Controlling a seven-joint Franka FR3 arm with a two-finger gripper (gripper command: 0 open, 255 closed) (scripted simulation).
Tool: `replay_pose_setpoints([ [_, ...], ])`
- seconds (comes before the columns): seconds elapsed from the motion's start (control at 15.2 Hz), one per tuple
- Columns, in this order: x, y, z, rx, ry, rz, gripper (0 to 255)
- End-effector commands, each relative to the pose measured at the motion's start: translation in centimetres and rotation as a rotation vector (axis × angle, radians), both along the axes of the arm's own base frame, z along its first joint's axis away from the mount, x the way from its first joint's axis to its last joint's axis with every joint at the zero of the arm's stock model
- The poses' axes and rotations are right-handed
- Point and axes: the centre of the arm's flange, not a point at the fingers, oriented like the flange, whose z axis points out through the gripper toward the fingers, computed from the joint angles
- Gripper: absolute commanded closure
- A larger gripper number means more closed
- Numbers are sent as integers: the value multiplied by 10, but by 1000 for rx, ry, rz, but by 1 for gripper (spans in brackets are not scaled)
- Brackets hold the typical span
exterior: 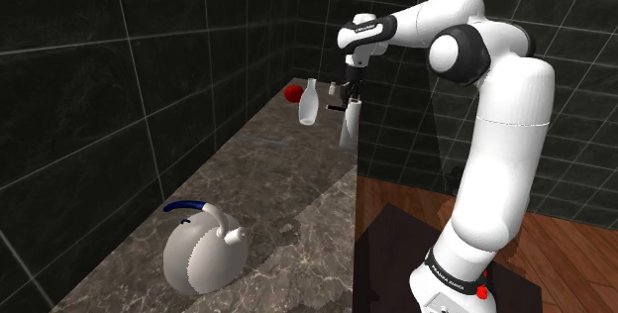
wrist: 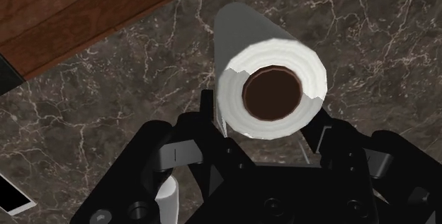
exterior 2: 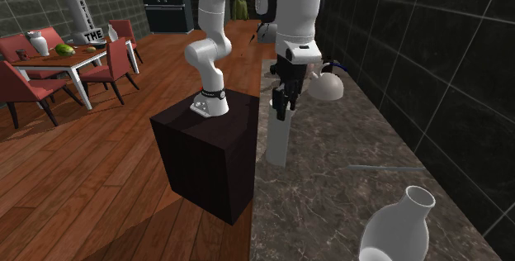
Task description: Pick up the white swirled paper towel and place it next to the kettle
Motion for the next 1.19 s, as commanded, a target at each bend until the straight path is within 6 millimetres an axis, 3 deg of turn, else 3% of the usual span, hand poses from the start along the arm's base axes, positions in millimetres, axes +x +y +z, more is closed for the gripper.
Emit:
replay_pose_setpoints([
  [0.0,-1,1,11,0,0,0,255],
  [1.12,-1,1,101,0,0,0,255],
])
